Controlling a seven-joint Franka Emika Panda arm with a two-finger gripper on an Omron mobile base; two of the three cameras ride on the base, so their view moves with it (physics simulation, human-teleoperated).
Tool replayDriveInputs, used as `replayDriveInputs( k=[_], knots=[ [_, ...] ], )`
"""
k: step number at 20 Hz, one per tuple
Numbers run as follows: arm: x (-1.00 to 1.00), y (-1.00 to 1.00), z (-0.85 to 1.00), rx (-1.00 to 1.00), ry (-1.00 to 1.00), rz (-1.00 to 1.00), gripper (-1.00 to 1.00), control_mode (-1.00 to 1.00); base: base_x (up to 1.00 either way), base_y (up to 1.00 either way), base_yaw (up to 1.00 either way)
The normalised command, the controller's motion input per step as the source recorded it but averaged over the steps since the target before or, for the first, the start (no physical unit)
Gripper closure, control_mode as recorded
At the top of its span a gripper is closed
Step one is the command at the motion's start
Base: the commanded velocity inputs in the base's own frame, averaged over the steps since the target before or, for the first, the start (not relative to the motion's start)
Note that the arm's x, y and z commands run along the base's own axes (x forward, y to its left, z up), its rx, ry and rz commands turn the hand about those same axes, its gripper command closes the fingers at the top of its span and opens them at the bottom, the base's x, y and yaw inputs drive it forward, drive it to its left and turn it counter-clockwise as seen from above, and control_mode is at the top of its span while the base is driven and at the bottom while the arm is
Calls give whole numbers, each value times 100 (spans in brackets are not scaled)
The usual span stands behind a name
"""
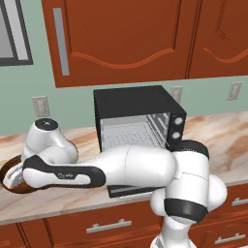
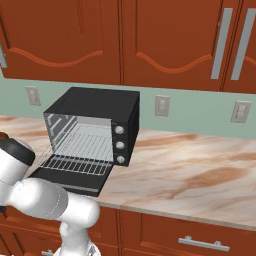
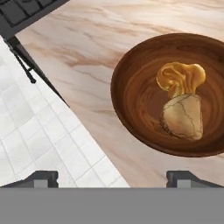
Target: Pick up the heated bread from the toaster oven and place it in the bowl. Then move the bread bowl to the dining counter.
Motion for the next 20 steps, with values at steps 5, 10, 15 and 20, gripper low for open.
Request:
replayDriveInputs(
  k=[5,10,15,20],
  knots=[
    [24,0,-40,-29,-17,22,-100,-100,0,0,0],
    [17,18,2,-20,-11,11,-100,-100,0,0,0],
    [15,15,3,-17,0,2,-100,-100,0,0,0],
    [22,3,-14,-20,0,0,-100,-100,0,0,0]
  ],
)
